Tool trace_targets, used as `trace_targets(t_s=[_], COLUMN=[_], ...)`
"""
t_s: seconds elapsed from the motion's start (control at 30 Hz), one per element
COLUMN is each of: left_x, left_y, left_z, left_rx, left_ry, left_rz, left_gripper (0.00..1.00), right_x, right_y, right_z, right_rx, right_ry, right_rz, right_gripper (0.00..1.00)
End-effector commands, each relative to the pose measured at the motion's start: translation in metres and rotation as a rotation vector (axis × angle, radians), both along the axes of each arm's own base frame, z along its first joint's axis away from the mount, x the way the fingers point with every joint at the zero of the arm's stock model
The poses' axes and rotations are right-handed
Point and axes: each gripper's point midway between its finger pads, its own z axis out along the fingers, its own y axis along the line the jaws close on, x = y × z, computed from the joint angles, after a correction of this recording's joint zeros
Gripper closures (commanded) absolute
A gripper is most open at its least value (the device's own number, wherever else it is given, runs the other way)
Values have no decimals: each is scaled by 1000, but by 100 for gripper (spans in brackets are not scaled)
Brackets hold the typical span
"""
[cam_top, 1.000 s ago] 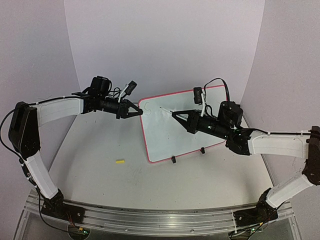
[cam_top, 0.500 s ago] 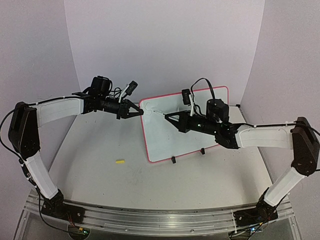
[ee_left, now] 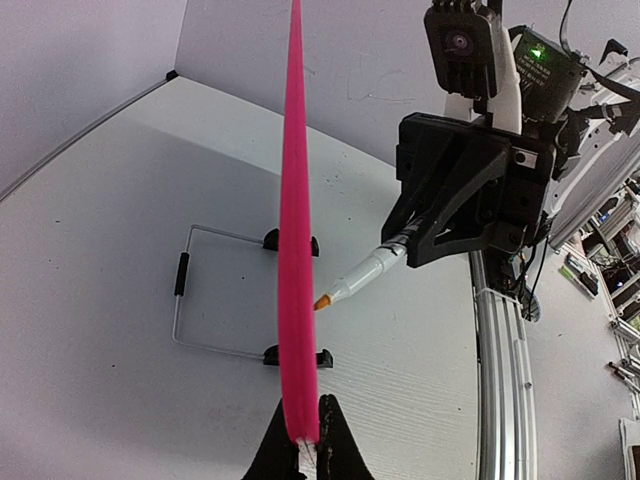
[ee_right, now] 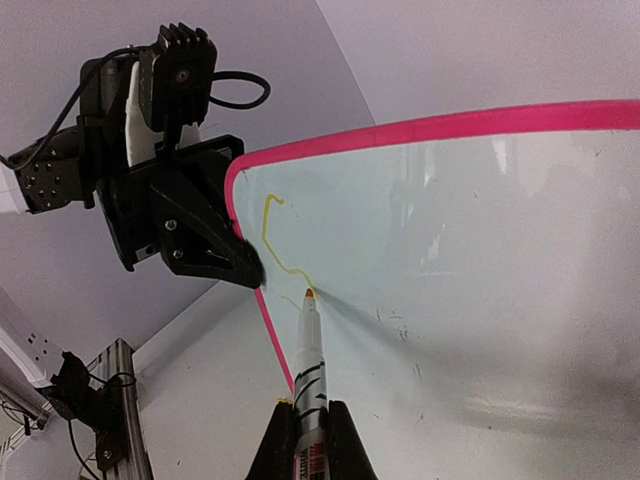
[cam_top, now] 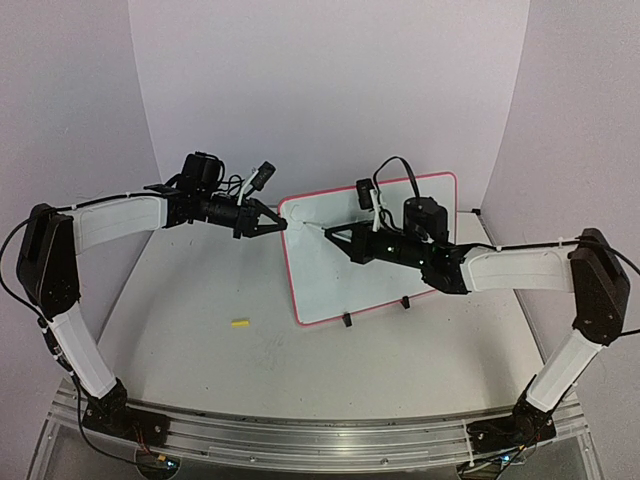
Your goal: Write a sentence on the whiteboard
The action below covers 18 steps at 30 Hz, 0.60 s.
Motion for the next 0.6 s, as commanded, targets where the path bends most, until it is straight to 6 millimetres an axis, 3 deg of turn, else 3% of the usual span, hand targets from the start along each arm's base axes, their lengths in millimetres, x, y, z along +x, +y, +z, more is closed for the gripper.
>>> trace_targets(t_s=[0.0,0.4,0.57], left_x=[-3,-3,-3], left_y=[4,4,3], left_z=[3,2,1], left_rx=[24,26,26], left_ry=[-34,-33,-31], left_rz=[11,11,8], left_gripper=[100,100,100], right_x=[12,19,19], right_y=[2,-20,-20], right_z=[20,20,20], right_rx=[27,23,22], right_ry=[-58,-76,-76], right_rz=[-37,-161,-161], right_gripper=[100,100,100])
